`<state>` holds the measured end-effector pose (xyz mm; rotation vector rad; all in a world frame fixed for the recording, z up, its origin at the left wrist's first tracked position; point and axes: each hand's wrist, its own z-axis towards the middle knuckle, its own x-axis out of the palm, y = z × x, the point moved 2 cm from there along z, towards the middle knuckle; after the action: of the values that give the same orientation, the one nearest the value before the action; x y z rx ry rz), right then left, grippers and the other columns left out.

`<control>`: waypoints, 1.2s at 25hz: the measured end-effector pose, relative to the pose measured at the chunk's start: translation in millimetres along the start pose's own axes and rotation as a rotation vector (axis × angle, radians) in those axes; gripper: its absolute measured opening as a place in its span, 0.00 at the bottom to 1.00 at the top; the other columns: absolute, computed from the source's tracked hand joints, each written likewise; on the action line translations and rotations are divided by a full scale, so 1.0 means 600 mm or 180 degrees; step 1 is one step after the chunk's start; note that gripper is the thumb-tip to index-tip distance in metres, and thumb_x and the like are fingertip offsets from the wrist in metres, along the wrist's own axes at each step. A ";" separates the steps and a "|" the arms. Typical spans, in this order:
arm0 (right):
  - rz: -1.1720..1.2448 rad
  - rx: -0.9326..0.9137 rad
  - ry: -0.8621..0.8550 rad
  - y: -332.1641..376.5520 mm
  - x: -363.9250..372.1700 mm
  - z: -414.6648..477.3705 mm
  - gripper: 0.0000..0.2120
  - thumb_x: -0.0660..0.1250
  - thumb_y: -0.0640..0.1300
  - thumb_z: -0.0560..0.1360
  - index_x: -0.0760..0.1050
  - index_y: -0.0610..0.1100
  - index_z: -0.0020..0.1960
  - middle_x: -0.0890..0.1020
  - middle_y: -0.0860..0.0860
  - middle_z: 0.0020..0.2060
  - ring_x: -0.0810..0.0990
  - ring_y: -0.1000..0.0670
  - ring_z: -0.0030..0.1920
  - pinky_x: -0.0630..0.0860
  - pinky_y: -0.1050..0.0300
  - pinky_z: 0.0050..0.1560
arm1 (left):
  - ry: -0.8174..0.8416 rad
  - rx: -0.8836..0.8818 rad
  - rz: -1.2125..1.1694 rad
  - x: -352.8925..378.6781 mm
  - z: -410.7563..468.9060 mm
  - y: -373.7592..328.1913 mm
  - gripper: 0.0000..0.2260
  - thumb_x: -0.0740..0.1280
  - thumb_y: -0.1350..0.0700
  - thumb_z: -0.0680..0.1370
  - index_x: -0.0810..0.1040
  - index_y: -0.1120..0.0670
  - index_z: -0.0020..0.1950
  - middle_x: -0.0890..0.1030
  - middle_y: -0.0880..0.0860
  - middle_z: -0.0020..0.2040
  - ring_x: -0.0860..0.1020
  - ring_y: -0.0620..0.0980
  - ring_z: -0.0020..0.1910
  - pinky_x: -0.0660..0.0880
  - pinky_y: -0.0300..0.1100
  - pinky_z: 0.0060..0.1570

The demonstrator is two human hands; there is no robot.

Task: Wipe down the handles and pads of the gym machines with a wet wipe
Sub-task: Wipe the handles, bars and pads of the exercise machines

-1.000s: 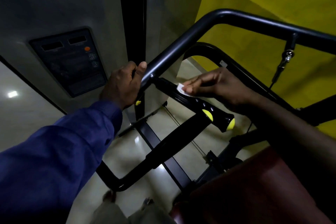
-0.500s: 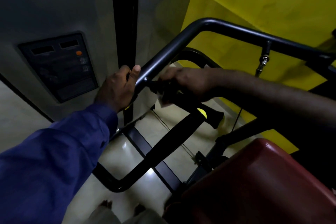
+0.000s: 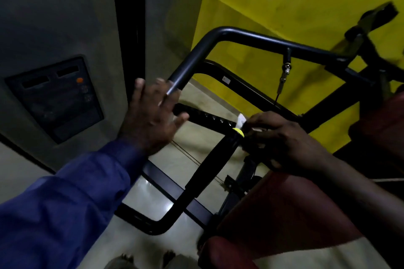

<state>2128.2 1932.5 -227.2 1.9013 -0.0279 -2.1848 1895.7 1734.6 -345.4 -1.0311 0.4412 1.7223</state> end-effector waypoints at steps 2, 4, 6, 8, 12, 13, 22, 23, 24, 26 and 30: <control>-0.0267 0.0265 -0.0629 0.033 0.031 -0.027 0.11 0.69 0.45 0.79 0.85 0.40 0.56 0.83 0.43 0.59 0.78 0.46 0.64 0.75 0.58 0.64 | 0.0602 0.0994 -0.0485 0.012 0.014 -0.022 0.33 0.57 0.33 0.82 0.69 0.57 0.77 0.74 0.57 0.72 0.72 0.58 0.73 0.62 0.58 0.77; -0.0459 0.0699 -0.1283 0.056 0.065 -0.029 0.10 0.70 0.41 0.79 0.83 0.35 0.55 0.82 0.41 0.57 0.78 0.44 0.62 0.76 0.55 0.62 | 0.1055 0.1196 -0.0851 0.024 0.041 -0.032 0.34 0.54 0.29 0.81 0.69 0.55 0.74 0.76 0.55 0.68 0.76 0.56 0.65 0.71 0.53 0.69; -0.0447 0.1358 -0.1692 0.067 0.093 -0.018 0.11 0.68 0.38 0.80 0.80 0.35 0.60 0.78 0.43 0.59 0.77 0.44 0.61 0.75 0.55 0.62 | 0.1167 0.1263 -0.0781 0.025 0.072 -0.041 0.31 0.51 0.29 0.81 0.72 0.53 0.65 0.78 0.54 0.58 0.78 0.56 0.55 0.75 0.53 0.57; -0.0236 0.1890 -0.1748 0.082 0.125 0.004 0.13 0.64 0.38 0.82 0.76 0.38 0.65 0.76 0.44 0.61 0.76 0.43 0.62 0.74 0.51 0.65 | 0.1358 0.1496 -0.0731 0.022 0.098 -0.048 0.27 0.51 0.29 0.81 0.71 0.52 0.57 0.77 0.51 0.49 0.77 0.55 0.46 0.75 0.52 0.47; 0.0064 0.3029 -0.1405 0.070 0.096 0.052 0.19 0.52 0.45 0.86 0.76 0.37 0.46 0.78 0.38 0.46 0.77 0.42 0.43 0.72 0.51 0.42 | 0.1920 0.1906 -0.0576 0.037 0.136 -0.039 0.26 0.48 0.24 0.76 0.65 0.47 0.52 0.76 0.49 0.43 0.77 0.54 0.42 0.77 0.51 0.42; 0.0349 0.3273 -0.1265 0.066 0.079 0.045 0.20 0.51 0.45 0.86 0.74 0.38 0.43 0.77 0.38 0.44 0.75 0.45 0.39 0.70 0.54 0.38 | 0.1904 0.1954 -0.0598 0.043 0.140 -0.037 0.27 0.48 0.24 0.76 0.65 0.46 0.51 0.77 0.50 0.42 0.78 0.55 0.40 0.77 0.51 0.40; 0.0710 0.3095 -0.1390 0.032 0.135 0.024 0.08 0.65 0.41 0.82 0.73 0.49 0.43 0.69 0.60 0.37 0.75 0.61 0.40 0.76 0.57 0.44 | 0.2086 0.1519 -0.1139 0.056 0.148 -0.033 0.27 0.58 0.20 0.72 0.70 0.44 0.38 0.76 0.46 0.33 0.76 0.46 0.32 0.70 0.44 0.33; 0.0476 0.3196 -0.1392 0.030 0.126 0.032 0.11 0.63 0.39 0.83 0.71 0.47 0.43 0.70 0.59 0.35 0.72 0.63 0.38 0.73 0.58 0.43 | 0.2116 0.1495 -0.1165 0.053 0.148 -0.036 0.27 0.59 0.20 0.71 0.70 0.44 0.37 0.76 0.46 0.32 0.75 0.46 0.32 0.69 0.44 0.32; 0.0436 0.3302 -0.1474 0.033 0.111 0.037 0.11 0.60 0.38 0.84 0.71 0.44 0.43 0.73 0.54 0.36 0.73 0.59 0.39 0.69 0.57 0.43 | 0.2133 0.1495 -0.1163 0.052 0.149 -0.036 0.26 0.59 0.20 0.71 0.70 0.44 0.37 0.76 0.46 0.33 0.75 0.45 0.32 0.68 0.44 0.32; 0.0557 0.3316 -0.1111 0.041 0.097 0.042 0.10 0.57 0.39 0.84 0.74 0.37 0.47 0.79 0.40 0.45 0.78 0.44 0.46 0.69 0.53 0.46 | 0.2136 0.1561 -0.1126 0.049 0.150 -0.039 0.27 0.57 0.20 0.71 0.70 0.43 0.38 0.76 0.46 0.33 0.75 0.45 0.33 0.67 0.43 0.31; 0.0482 0.3027 -0.1970 0.107 0.133 0.042 0.10 0.56 0.47 0.86 0.73 0.43 0.55 0.75 0.47 0.50 0.76 0.47 0.50 0.71 0.57 0.50 | 0.2092 0.1550 -0.1066 0.045 0.149 -0.039 0.25 0.57 0.20 0.72 0.68 0.42 0.38 0.75 0.46 0.33 0.74 0.44 0.32 0.66 0.43 0.31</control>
<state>2104.9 1850.8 -289.7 1.3228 -1.4769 -2.7885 1876.1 1822.9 -312.6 -1.2026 0.9860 0.8828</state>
